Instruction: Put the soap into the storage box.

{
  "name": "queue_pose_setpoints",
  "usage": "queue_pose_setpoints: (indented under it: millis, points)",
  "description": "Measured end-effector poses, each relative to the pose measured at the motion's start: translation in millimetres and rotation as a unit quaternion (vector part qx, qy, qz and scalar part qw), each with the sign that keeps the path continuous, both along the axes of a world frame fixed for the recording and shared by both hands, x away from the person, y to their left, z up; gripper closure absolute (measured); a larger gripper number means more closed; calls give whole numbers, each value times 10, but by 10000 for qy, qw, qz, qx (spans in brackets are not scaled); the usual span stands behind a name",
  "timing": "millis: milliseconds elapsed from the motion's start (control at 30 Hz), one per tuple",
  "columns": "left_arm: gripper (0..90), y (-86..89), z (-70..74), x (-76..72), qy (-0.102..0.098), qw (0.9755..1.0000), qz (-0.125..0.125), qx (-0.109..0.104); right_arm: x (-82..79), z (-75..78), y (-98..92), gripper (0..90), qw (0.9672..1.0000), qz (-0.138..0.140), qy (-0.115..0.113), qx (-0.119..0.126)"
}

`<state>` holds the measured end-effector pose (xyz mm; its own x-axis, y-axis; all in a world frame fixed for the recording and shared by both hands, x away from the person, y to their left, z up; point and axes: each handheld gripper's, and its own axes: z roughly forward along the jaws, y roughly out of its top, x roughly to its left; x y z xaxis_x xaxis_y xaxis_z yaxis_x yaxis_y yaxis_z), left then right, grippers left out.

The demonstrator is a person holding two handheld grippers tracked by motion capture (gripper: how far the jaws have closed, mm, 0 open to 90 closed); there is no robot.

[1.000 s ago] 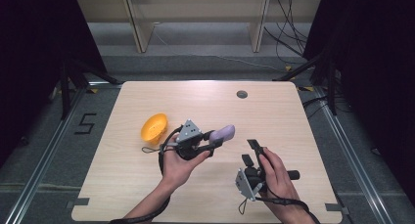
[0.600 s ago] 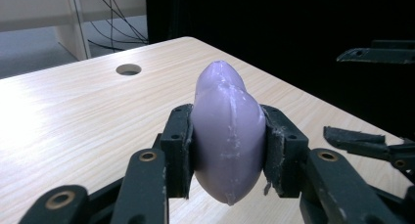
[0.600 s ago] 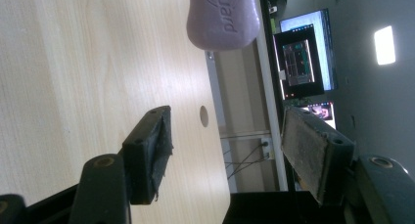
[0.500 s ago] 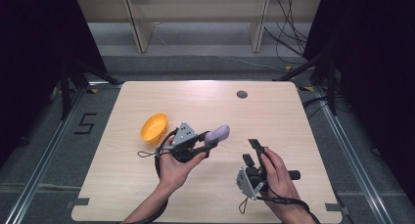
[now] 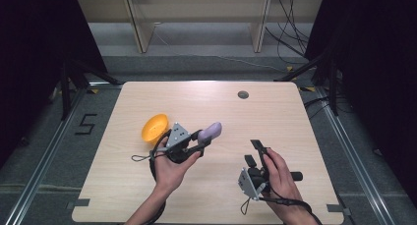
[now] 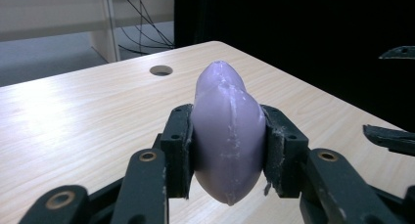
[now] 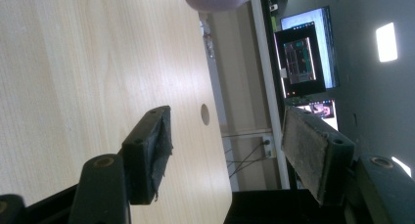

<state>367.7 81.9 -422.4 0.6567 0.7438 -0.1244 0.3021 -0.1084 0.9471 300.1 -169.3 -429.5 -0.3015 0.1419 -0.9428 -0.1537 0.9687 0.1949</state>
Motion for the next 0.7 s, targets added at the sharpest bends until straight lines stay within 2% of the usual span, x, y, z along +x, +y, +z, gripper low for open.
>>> queue_pose_setpoints:
  millis: [33, 67, 133, 167, 367, 400, 600, 633, 667, 700]
  points:
    - [589, 12, 1, -3, 16, 10000, 51, 15, 1, 5, 0, 365, 10000, 7, -24, -35]
    - [589, 26, -1, 0, 12, 10000, 85, 4, -10, -32, -2, 364, 9997, -107, 92, 214]
    - [589, 50, -6, 2, 0, 9999, 154, -1, -13, -34, -1, 363, 9996, -132, 109, 245]
    - [589, 63, -10, 2, -2, 9998, 185, 8, 3, -22, -9, 363, 9998, -17, 56, 164]
    - [589, 123, -35, -4, -62, 9993, 349, 71, 8, -24, -10, 362, 9999, -5, 48, 165]
    - [589, 131, -41, -4, -64, 9993, 370, 68, -26, -37, 3, 362, 9989, -238, 205, 346]
    - [588, 186, -82, -5, -64, 9987, 490, 78, -33, -48, 3, 361, 9983, -303, 237, 427]
    - [589, 199, -84, -5, -59, 9986, 516, 66, 2, -20, -13, 359, 9997, -68, 125, 183]
    - [589, 214, -85, -3, -56, 9985, 532, 68, 2, -20, -13, 359, 9997, -68, 125, 183]
    - [589, 228, -87, -2, -61, 9984, 553, 53, 9, 4, -13, 358, 10000, -7, 51, 22]
